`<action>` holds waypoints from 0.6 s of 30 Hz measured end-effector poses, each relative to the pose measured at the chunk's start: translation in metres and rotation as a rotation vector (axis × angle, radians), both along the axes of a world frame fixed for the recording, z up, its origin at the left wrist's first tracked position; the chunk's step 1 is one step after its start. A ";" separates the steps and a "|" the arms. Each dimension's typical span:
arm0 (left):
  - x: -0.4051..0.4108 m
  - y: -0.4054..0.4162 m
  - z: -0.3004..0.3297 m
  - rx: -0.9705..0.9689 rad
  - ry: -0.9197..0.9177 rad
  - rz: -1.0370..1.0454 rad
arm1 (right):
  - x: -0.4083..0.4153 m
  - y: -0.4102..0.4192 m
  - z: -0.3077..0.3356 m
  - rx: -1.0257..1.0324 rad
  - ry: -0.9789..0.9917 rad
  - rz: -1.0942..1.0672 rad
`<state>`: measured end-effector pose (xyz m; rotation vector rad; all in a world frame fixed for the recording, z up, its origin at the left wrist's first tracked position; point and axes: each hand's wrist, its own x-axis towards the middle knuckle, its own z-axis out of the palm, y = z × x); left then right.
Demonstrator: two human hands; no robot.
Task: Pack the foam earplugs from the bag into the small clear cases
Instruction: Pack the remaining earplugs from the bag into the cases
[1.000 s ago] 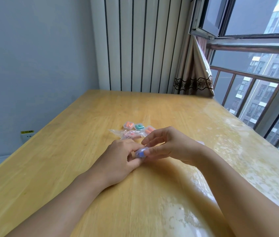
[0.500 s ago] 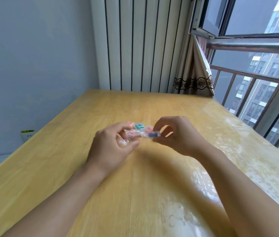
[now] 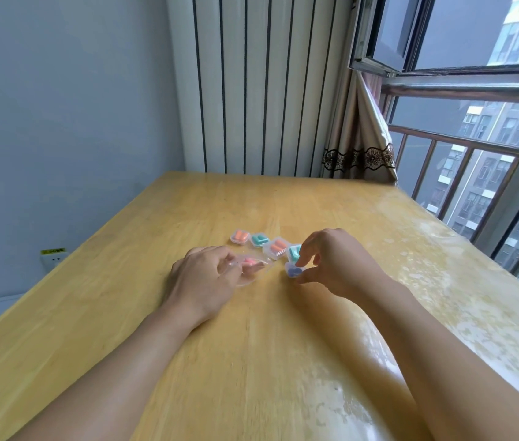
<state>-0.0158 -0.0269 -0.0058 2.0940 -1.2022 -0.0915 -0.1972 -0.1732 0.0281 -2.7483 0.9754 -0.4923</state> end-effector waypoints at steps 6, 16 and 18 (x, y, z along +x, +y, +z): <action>-0.001 -0.001 -0.003 -0.009 -0.071 0.027 | 0.009 0.043 0.029 0.016 -0.223 0.308; -0.011 -0.004 -0.006 0.035 -0.003 -0.059 | 0.037 0.063 -0.012 -0.048 0.097 -0.073; -0.011 -0.004 -0.008 0.026 0.006 -0.070 | 0.037 0.064 -0.012 -0.049 0.125 -0.098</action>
